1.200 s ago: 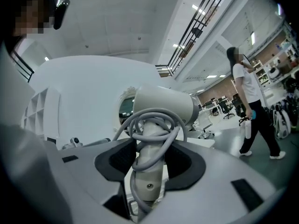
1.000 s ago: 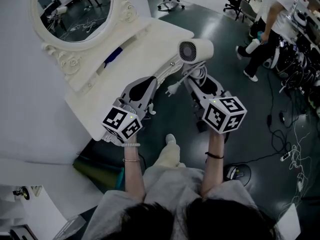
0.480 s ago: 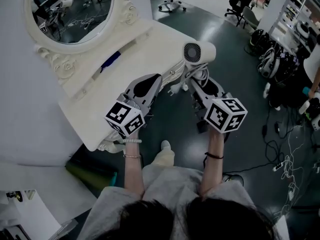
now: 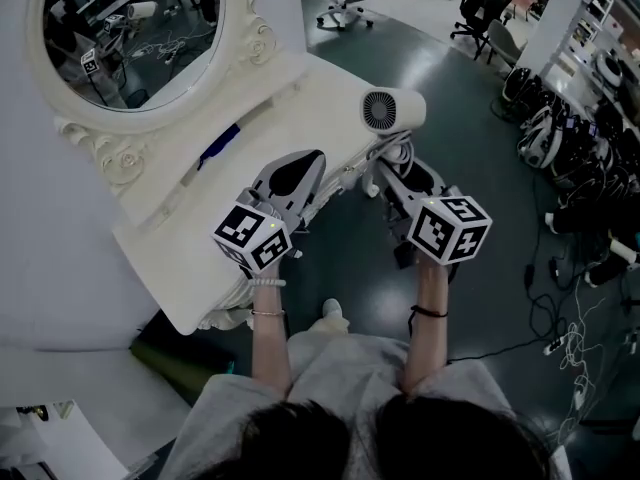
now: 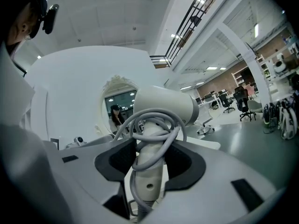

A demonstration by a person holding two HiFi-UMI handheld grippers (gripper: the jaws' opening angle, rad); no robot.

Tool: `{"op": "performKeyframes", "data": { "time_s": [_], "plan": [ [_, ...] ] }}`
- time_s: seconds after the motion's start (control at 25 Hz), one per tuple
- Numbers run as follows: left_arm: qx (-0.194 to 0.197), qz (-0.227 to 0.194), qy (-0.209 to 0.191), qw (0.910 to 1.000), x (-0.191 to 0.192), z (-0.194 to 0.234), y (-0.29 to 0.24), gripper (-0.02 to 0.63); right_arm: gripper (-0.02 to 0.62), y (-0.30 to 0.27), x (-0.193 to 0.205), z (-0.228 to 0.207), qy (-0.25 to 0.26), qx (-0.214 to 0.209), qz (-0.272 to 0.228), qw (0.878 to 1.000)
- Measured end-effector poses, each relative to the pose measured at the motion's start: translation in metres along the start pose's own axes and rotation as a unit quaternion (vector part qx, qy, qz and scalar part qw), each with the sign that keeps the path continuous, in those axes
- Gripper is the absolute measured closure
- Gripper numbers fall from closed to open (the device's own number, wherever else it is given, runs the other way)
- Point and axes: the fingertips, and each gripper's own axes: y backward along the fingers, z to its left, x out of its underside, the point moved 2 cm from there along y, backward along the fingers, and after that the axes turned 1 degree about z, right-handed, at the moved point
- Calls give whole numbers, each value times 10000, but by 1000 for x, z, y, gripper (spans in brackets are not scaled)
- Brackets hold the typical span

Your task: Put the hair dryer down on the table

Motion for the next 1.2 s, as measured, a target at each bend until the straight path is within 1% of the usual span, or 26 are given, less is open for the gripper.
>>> {"op": "performKeyframes", "data": {
  "time_s": [0.16,0.36,0.56,0.96,1.2],
  "plan": [
    [7,-15,12,10000,1,18,-16,601,412,-21,-6,-11,7,-18,4,10000],
    [-8,39,59,10000,10,43,-25,601,411,-47,-1,-20,14,-18,72,10000],
    [-96,115,104,9998,15,58,-35,601,411,-64,-5,-35,-9,-27,140,9999],
    [-314,217,193,9991,27,96,-84,601,411,-116,-22,-84,-85,-235,326,9992],
    [-524,249,259,9980,29,125,-128,601,411,-157,-40,-124,-115,-396,545,9977]
  ]
}}
